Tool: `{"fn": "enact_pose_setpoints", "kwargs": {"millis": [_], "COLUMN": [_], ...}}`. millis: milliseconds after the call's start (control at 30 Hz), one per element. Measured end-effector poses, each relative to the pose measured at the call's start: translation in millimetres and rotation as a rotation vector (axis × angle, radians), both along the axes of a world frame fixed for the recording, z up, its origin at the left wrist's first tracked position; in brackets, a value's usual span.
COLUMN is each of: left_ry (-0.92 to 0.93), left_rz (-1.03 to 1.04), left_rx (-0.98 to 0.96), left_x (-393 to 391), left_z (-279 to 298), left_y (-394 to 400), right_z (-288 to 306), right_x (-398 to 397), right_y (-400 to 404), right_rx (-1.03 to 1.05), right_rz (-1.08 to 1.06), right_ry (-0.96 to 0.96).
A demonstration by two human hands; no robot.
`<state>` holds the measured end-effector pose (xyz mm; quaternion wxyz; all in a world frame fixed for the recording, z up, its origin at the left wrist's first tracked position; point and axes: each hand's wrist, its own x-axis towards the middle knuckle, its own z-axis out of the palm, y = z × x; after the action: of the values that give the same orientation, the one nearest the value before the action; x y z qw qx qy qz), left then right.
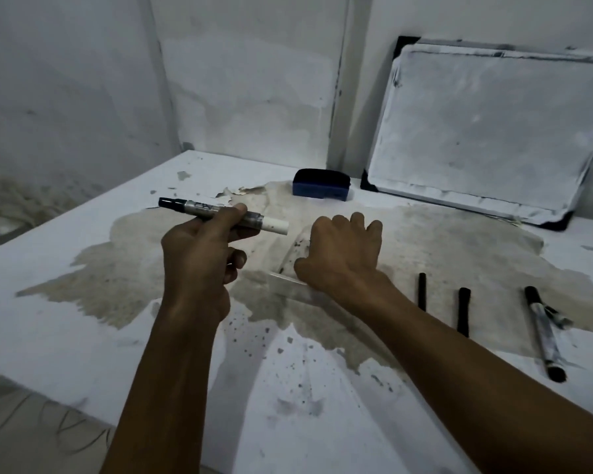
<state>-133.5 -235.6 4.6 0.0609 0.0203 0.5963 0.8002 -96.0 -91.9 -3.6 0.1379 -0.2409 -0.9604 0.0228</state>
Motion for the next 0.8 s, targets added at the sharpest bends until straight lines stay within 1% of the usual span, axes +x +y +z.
{"fn": "enact_pose_setpoints", "kwargs": {"millis": [100, 267, 400, 467, 633, 700, 800], "left_ry": [-0.005, 0.006, 0.015, 0.012, -0.043, -0.065, -0.084], "left_rz": [-0.009, -0.044, -0.106, -0.150, -0.260, -0.311, -0.364], "left_rx": [0.001, -0.004, 0.006, 0.028, 0.061, 0.075, 0.084], "left_x": [2.3, 12.3, 24.9, 32.6, 53.3, 63.1, 75.8], "left_z": [-0.1, 0.8, 2.4, 2.5, -3.0, -5.6, -7.6], "left_y": [3.9, 16.2, 35.9, 49.1, 84.9, 98.7, 114.5], "right_z": [2.1, 6.2, 7.6, 6.7, -10.4, -21.8, -33.2], "right_x": [2.7, 24.4, 64.5, 88.0, 137.3, 146.3, 146.0], "right_y": [2.6, 18.3, 45.9, 66.8, 110.3, 116.6, 121.5], "right_rx": [-0.023, -0.087, -0.155, -0.177, -0.222, -0.222, -0.213], "right_rz": [0.015, 0.020, -0.059, -0.151, -0.363, -0.420, -0.460], "right_ry": [0.056, 0.232, 0.309, 0.291, 0.163, 0.134, 0.143]}}
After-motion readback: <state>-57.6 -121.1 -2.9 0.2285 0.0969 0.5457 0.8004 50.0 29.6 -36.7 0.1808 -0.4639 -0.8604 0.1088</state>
